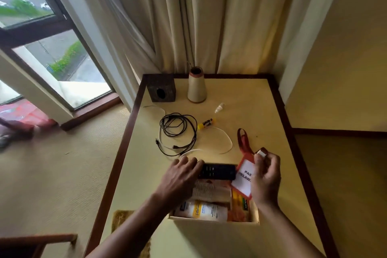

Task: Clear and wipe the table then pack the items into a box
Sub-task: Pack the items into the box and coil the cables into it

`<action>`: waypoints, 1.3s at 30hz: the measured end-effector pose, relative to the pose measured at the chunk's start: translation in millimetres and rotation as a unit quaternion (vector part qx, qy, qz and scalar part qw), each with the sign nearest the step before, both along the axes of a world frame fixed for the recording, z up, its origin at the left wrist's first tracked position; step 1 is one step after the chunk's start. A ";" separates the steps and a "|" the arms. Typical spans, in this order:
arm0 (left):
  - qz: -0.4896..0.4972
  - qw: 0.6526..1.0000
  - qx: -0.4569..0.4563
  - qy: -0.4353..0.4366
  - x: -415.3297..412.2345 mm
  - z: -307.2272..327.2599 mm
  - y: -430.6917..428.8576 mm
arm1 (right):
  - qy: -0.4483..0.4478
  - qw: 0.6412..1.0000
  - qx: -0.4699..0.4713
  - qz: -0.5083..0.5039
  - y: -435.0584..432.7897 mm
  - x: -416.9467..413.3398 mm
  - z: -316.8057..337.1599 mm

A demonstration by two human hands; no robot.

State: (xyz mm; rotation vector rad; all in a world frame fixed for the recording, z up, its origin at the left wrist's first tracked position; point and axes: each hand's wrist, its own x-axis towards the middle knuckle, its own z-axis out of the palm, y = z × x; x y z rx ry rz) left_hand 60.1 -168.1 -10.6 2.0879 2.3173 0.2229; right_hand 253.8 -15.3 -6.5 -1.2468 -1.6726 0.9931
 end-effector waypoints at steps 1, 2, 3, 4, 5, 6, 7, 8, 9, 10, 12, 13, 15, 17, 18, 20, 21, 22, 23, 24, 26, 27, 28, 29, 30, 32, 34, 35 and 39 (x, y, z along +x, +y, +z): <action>0.002 1.000 -0.001 -0.001 -0.6 -3.3 1.0 | -0.009 1.000 0.006 0.001 -0.2 1.3 -2.3; 0.002 1.000 0.006 0.003 -1.4 -6.6 1.7 | -0.015 1.000 0.007 -0.001 -0.7 2.7 -3.6; 0.000 1.000 0.003 0.008 -2.4 -6.9 2.8 | -0.016 1.000 0.003 -0.006 0.0 3.5 -4.4; -0.007 1.000 0.008 0.017 -3.8 -9.4 4.2 | -0.018 1.000 -0.005 -0.014 1.0 4.1 -5.4; -0.014 1.000 0.005 0.026 -3.7 -8.6 5.4 | -0.018 0.999 -0.015 -0.022 1.2 5.0 -5.0; -0.023 0.999 0.007 0.034 -3.6 -9.6 6.6 | -0.021 0.999 -0.025 -0.026 1.5 5.5 -5.3; -0.027 0.999 0.000 0.037 -3.0 -8.6 8.0 | -0.024 0.999 -0.031 -0.023 1.3 5.7 -4.9; -0.035 0.998 0.004 0.044 -2.5 -9.6 9.8 | -0.028 0.999 -0.034 -0.017 1.1 5.9 -5.1; -0.040 0.998 -0.001 0.044 -1.5 -7.6 12.1 | -0.030 0.999 -0.037 -0.008 0.7 6.1 -5.0; -0.047 0.998 -0.001 0.041 -2.1 -8.6 15.0 | -0.034 0.999 -0.040 -0.001 0.8 5.8 -5.5; -0.056 0.998 -0.008 0.035 -4.1 -6.6 19.8 | -0.041 0.998 -0.054 0.012 0.2 5.2 -6.3; -0.059 0.998 -0.016 0.030 -5.0 -3.0 21.8 | -0.043 0.997 -0.062 0.018 0.6 5.7 -6.0; -0.062 0.997 -0.026 0.029 -8.6 -1.0 22.6 | -0.043 0.996 -0.078 0.029 1.5 4.3 -4.2; -0.073 0.995 -0.032 0.053 -11.6 -0.9 22.0 | -0.022 0.994 -0.096 0.043 3.3 1.4 5.0; -0.075 0.994 -0.039 0.063 -11.4 -2.6 22.5 | -0.008 0.993 -0.102 0.052 4.5 -0.6 11.9; -0.040 0.995 -0.069 0.056 -2.5 5.1 18.7 | 0.024 0.991 -0.111 0.069 5.0 -4.1 30.7; -0.001 0.998 -0.069 -0.002 5.3 14.6 18.5 | 0.045 0.989 -0.116 0.076 5.2 -6.6 42.3; 0.047 0.991 -0.045 -0.117 17.1 26.1 16.0 | 0.070 0.986 -0.124 0.082 3.1 -8.7 52.6; 0.103 0.955 -0.022 -0.279 27.1 44.6 18.1 | 0.096 0.984 -0.124 0.087 4.2 -13.4 65.3; 0.140 0.879 0.005 -0.457 38.1 60.3 19.0 | 0.120 0.980 -0.130 0.091 2.9 -16.9 75.7; 0.186 0.735 0.058 -0.650 49.0 85.2 24.5 | 0.154 0.974 -0.135 0.099 2.6 -27.4 96.1; 0.197 0.705 0.091 -0.675 48.1 92.7 26.9 | 0.162 0.972 -0.132 0.107 2.5 -32.1 104.0; 0.202 0.685 0.120 -0.690 45.3 101.6 28.3 | 0.158 0.974 -0.121 0.109 2.9 -36.4 110.0; 0.197 0.673 0.140 -0.699 39.5 111.3 29.3 | 0.142 0.979 -0.101 0.106 4.8 -40.6 116.4; 0.194 0.658 0.146 -0.713 31.4 120.0 30.9 | 0.119 0.985 -0.080 0.099 7.9 -42.8 121.2; 0.178 0.642 0.131 -0.734 11.6 137.6 33.3 | 0.098 0.989 -0.051 0.097 15.7 -45.0 130.5; 0.156 0.648 0.126 -0.735 -5.3 157.2 34.0 | 0.136 0.975 -0.044 0.168 21.5 -47.7 137.8; 0.146 0.651 0.129 -0.733 -13.0 164.3 34.3 | 0.154 0.963 -0.047 0.215 21.8 -48.7 140.5; 0.126 0.661 0.152 -0.724 -35.1 201.2 35.6 | 0.166 0.928 -0.066 0.326 10.8 -57.6 158.7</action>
